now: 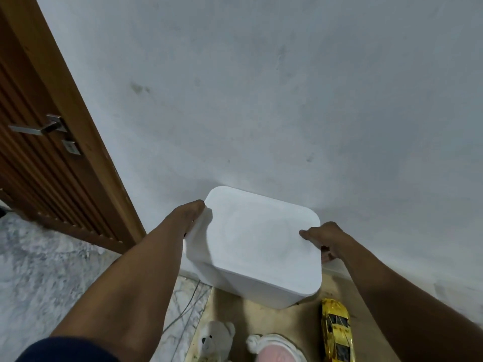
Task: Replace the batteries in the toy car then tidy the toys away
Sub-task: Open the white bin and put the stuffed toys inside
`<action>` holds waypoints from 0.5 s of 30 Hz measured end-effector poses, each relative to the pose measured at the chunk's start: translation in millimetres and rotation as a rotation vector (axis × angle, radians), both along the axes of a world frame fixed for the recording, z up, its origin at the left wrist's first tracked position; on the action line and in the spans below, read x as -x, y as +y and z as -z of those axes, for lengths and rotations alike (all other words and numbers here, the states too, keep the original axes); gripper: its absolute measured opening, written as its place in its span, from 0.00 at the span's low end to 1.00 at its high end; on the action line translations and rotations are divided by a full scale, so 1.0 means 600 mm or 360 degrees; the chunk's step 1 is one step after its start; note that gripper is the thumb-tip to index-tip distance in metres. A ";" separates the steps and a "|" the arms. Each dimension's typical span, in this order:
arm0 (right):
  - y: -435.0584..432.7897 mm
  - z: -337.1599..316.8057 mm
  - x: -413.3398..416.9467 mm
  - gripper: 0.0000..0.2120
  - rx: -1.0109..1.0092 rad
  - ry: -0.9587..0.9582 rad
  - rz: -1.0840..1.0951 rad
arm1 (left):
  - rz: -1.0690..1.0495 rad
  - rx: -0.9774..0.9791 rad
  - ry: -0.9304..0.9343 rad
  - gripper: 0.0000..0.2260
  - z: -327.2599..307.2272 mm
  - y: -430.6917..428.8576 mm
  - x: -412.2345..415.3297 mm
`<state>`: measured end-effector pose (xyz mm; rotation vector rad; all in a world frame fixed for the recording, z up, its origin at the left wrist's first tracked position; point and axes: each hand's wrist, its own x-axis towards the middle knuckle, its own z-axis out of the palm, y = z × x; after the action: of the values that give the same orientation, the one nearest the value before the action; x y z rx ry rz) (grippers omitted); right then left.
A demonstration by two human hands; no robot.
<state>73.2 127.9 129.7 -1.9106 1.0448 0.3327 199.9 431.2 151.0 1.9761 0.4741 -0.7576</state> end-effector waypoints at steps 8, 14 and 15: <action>0.000 -0.020 0.005 0.17 -0.0097 -0.0006 0.0024 | -0.0049 0.0085 0.0036 0.12 0.013 0.005 -0.004; -0.004 -0.019 0.006 0.21 -0.0107 -0.0070 0.0028 | -0.0125 0.0214 0.0029 0.12 0.024 -0.002 -0.006; -0.003 -0.019 0.005 0.21 -0.0104 -0.0077 0.0038 | -0.0141 0.0212 0.0003 0.11 0.025 -0.005 -0.005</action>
<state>70.0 126.2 141.2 -1.8379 1.0126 0.3020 203.2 428.5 136.1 1.8192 0.4962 -0.7174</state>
